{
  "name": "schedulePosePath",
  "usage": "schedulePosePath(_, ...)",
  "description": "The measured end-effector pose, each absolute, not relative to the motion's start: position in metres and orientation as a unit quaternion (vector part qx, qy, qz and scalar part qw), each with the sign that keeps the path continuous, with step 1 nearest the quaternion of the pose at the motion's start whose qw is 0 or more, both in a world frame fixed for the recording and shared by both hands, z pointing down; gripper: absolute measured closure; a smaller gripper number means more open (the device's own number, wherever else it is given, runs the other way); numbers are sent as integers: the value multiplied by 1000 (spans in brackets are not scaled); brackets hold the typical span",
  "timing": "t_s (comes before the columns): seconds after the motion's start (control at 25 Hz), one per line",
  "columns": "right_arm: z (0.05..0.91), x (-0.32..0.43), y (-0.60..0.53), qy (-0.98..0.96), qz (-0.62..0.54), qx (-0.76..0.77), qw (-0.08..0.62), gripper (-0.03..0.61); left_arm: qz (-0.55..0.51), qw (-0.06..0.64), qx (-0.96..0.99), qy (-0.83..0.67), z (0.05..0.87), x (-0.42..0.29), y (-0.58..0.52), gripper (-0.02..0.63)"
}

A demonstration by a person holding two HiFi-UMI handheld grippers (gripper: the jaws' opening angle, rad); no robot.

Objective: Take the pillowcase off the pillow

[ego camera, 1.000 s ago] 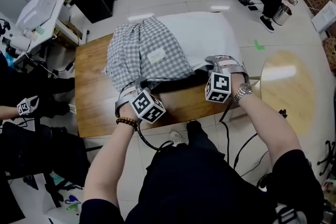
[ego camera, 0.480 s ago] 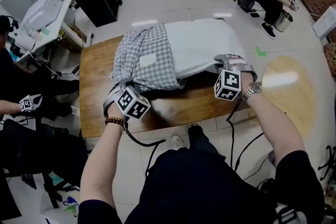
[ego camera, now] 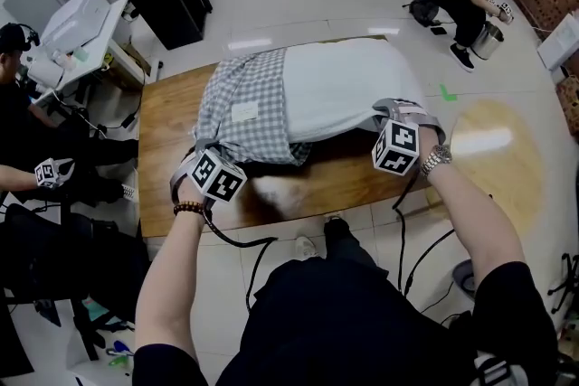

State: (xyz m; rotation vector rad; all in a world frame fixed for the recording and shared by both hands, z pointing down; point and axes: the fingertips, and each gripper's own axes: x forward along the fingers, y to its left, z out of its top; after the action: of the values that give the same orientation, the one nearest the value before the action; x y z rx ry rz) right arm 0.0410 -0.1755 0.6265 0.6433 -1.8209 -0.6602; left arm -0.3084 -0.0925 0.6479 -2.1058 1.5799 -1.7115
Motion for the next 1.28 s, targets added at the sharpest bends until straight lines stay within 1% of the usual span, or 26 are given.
schedulePosePath(0.08,624,34,-172,-764,-279,261,520,545,-549,7,-680,486,647,-299,-89,603)
schedulePosePath(0.2,614,27,-166,-774,-277,253,510,480,-542,25,-696,471,639,-288,-88,601)
schedulePosePath(0.28,608,26,-158,-783,-265,252,503,443,-528,13,-708,468,635,-284,-83,601)
schedulePosePath(0.36,603,27,-149,-787,-262,248,501,422,-513,-19,-723,463,629,-276,-76,598)
schedulePosePath(0.44,599,26,-140,-786,-264,242,505,416,-497,-46,-737,455,618,-268,-70,595)
schedulePosePath(0.52,596,24,-129,-782,-267,235,511,411,-486,-58,-748,448,608,-262,-67,594)
schedulePosePath(0.8,555,17,-115,-787,-276,237,498,413,-492,-68,-763,414,581,-237,-55,583)
schedulePosePath(0.96,541,21,-107,-788,-282,244,489,414,-476,-44,-768,427,548,-221,-51,598)
schedulePosePath(1.28,515,6,-91,-799,-282,251,469,414,-468,10,-762,447,501,-212,-51,597)
